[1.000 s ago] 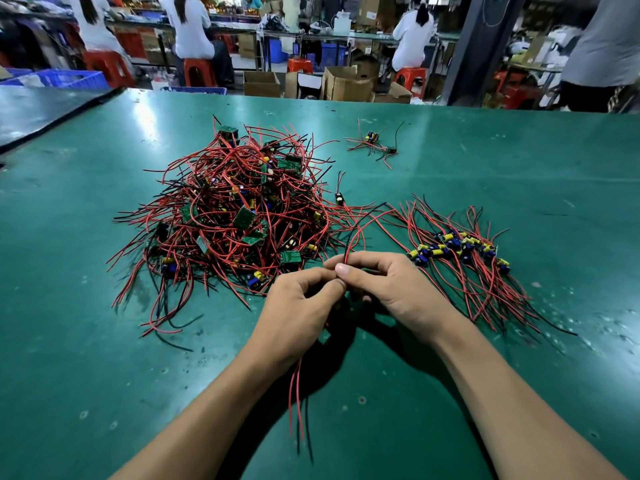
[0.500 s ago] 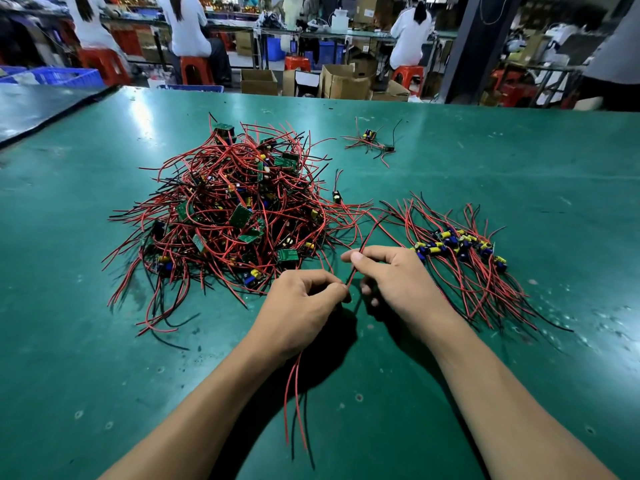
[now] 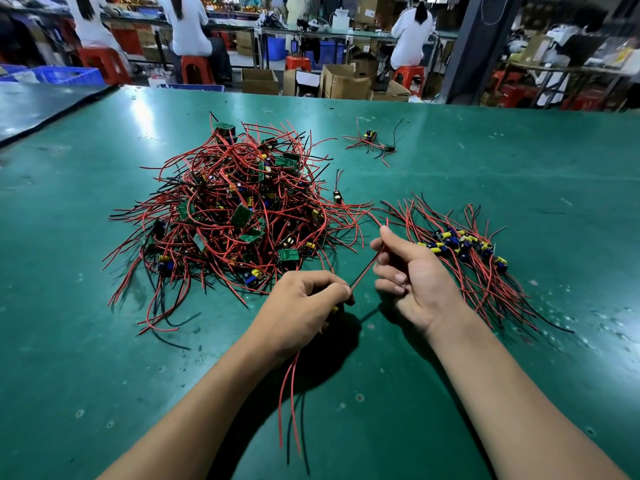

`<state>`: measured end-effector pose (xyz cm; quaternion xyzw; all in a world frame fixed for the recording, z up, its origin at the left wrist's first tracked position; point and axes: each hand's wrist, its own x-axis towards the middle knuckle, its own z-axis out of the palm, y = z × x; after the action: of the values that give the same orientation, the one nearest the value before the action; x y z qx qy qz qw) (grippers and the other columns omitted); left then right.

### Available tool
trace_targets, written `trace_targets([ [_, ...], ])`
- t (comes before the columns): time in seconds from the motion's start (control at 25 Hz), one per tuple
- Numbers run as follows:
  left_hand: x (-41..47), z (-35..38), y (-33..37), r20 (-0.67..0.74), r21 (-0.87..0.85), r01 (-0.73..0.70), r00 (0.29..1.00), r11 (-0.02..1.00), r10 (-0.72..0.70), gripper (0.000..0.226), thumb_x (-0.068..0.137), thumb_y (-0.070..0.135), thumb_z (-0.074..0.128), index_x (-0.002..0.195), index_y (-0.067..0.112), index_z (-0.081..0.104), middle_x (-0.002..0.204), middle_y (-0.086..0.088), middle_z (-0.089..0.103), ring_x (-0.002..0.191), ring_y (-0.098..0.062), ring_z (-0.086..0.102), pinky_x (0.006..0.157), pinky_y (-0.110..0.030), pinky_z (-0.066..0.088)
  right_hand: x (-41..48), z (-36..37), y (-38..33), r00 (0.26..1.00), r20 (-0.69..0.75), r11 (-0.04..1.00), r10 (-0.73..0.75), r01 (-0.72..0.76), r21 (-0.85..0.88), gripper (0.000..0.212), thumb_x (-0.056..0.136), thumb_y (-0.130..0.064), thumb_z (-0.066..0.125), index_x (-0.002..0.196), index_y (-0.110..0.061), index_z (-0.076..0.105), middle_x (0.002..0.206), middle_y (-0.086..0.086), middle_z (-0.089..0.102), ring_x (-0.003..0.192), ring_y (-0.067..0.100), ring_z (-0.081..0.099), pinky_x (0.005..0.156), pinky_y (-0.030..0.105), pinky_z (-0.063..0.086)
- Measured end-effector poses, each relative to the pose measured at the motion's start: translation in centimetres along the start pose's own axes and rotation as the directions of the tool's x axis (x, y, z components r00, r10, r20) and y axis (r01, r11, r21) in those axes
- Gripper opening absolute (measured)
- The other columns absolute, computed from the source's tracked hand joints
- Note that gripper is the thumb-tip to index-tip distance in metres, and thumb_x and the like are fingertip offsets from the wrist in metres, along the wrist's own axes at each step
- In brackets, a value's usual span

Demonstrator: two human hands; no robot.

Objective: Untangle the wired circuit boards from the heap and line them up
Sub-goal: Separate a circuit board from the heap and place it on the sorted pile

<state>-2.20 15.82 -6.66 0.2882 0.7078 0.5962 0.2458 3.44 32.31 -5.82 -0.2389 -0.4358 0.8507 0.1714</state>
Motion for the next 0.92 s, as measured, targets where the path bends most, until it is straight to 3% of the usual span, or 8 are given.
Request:
trace_targets([
  [0.12,-0.1,-0.1,0.1,0.017,-0.015,0.006,1.0,1.0,-0.006,0.021,0.091,0.012,0.062,0.073,0.006,0.071,0.061,-0.01,0.056,0.058,-0.024,0.047,0.057,-0.036,0.035,0.0,0.0,-0.4,0.995,0.064,0.989,0.074,-0.081,0.123,0.03,0.081,-0.029,0.067,0.06,-0.008,0.069,0.057,-0.003,0.042,0.033,0.001,0.026,0.029,0.013,0.022],
  [0.28,-0.2,0.1,0.1,0.029,0.017,0.011,1.0,1.0,-0.011,0.021,0.091,0.012,0.061,0.072,0.009,0.071,0.058,-0.005,0.062,0.053,-0.02,0.049,0.056,-0.03,0.038,0.2,-0.6,-0.8,0.998,0.002,0.974,0.059,-0.058,0.219,0.028,0.089,-0.024,0.062,0.071,-0.004,0.066,0.054,-0.003,0.042,0.033,0.002,0.026,0.031,0.013,0.022],
  [0.48,-0.2,0.2,-0.1,0.026,0.049,0.005,1.0,0.999,-0.006,0.02,0.091,0.014,0.063,0.073,0.01,0.071,0.061,-0.01,0.056,0.053,-0.017,0.049,0.055,-0.027,0.039,0.3,-0.8,-1.0,0.995,0.015,0.955,0.103,-0.103,0.277,0.026,0.081,-0.022,0.067,0.061,-0.006,0.064,0.063,0.0,0.045,0.031,0.004,0.027,0.029,0.015,0.022],
  [0.64,-0.1,0.2,-0.4,-0.019,0.0,-0.005,1.0,1.0,0.005,0.02,0.093,0.015,0.062,0.076,0.007,0.071,0.062,-0.009,0.057,0.055,-0.019,0.048,0.054,-0.028,0.039,-0.2,-0.7,-0.9,0.999,0.045,0.993,-0.029,0.034,-0.109,0.03,0.077,-0.039,0.071,0.079,-0.009,0.073,0.063,-0.005,0.054,0.041,0.003,0.031,0.035,0.014,0.025],
  [0.76,0.0,0.0,-0.6,-0.063,-0.032,-0.048,0.997,0.998,0.046,0.021,0.095,0.015,0.06,0.082,0.006,0.073,0.065,-0.004,0.063,0.06,-0.015,0.053,0.059,-0.025,0.041,-1.0,0.0,0.9,0.981,0.192,0.908,0.003,0.078,-0.412,0.02,0.085,-0.033,0.074,0.084,-0.013,0.073,0.058,-0.006,0.051,0.045,0.005,0.035,0.039,0.016,0.027],
  [0.92,0.2,-0.1,-0.7,-0.113,-0.073,-0.05,0.993,0.996,0.041,0.019,0.093,0.01,0.061,0.08,0.005,0.073,0.071,-0.004,0.066,0.067,-0.013,0.055,0.067,-0.027,0.043,-1.1,0.6,2.4,0.979,0.202,0.832,0.038,0.082,-0.548,0.024,0.091,-0.039,0.071,0.078,-0.019,0.071,0.054,-0.004,0.041,0.043,0.008,0.034,0.041,0.016,0.023],
])
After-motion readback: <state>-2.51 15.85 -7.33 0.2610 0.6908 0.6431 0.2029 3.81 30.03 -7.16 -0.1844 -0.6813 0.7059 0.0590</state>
